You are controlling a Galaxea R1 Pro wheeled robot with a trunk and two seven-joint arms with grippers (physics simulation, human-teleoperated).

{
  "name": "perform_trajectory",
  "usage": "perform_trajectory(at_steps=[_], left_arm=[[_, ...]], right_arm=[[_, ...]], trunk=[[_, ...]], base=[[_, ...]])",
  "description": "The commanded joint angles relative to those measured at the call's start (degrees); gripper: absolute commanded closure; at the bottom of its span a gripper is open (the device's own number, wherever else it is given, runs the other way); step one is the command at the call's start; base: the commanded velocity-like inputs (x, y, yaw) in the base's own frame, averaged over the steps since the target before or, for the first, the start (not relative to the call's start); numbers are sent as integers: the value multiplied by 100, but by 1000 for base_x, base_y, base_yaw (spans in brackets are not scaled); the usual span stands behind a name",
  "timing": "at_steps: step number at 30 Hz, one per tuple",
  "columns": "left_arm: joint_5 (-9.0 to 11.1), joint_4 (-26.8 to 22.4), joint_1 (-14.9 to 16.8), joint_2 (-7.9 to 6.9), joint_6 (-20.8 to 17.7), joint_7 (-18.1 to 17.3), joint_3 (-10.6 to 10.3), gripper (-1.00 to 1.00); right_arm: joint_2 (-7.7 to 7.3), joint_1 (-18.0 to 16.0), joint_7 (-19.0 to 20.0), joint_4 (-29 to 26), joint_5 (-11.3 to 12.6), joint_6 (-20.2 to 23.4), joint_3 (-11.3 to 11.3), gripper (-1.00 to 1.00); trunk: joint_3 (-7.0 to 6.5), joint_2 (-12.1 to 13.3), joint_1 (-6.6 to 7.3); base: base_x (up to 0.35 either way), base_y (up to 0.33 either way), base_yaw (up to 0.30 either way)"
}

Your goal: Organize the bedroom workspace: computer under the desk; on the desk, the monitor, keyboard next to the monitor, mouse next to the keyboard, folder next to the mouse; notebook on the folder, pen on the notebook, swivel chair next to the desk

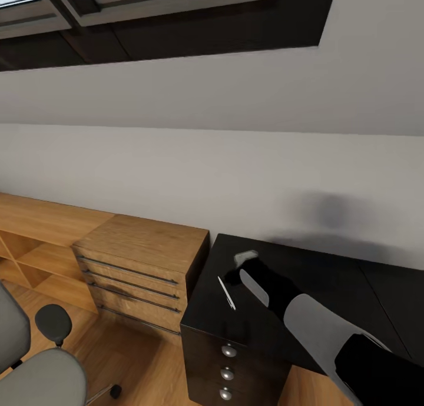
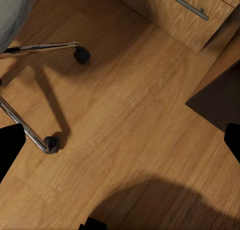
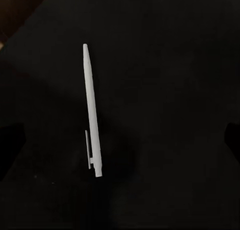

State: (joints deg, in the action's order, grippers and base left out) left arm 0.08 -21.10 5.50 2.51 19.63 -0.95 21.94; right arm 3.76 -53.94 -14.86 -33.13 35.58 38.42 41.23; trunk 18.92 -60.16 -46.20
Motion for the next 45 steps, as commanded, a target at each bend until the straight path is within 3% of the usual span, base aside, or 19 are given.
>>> perform_trajectory(at_steps=[1, 6, 11, 21, 45], left_arm=[[0, 1, 4, 3, 15, -10, 21, -100], [0, 1, 4, 3, 15, -10, 21, -100], [0, 1, 4, 3, 15, -10, 21, -100], [0, 1, 4, 6, 20, -15, 17, -100], [0, 1, 4, 3, 23, -11, 21, -100]], right_arm=[[-13, -9, 144, -5, 54, 111, 33, -100], [-29, -10, 546, -3, 8, 273, 42, -100], [-28, -11, 638, -14, -166, 330, 56, -100], [-35, -10, 675, -22, -307, 357, 68, -100], [-86, -10, 678, -27, -276, 307, 70, -100]], trunk=[[7, -5, 0], [7, -5, 0], [7, -5, 0], [7, -5, 0], [7, -5, 0]], base=[[0, 0, 0], [0, 0, 0], [0, 0, 0], [90, 0, 0], [73, 0, 0]])
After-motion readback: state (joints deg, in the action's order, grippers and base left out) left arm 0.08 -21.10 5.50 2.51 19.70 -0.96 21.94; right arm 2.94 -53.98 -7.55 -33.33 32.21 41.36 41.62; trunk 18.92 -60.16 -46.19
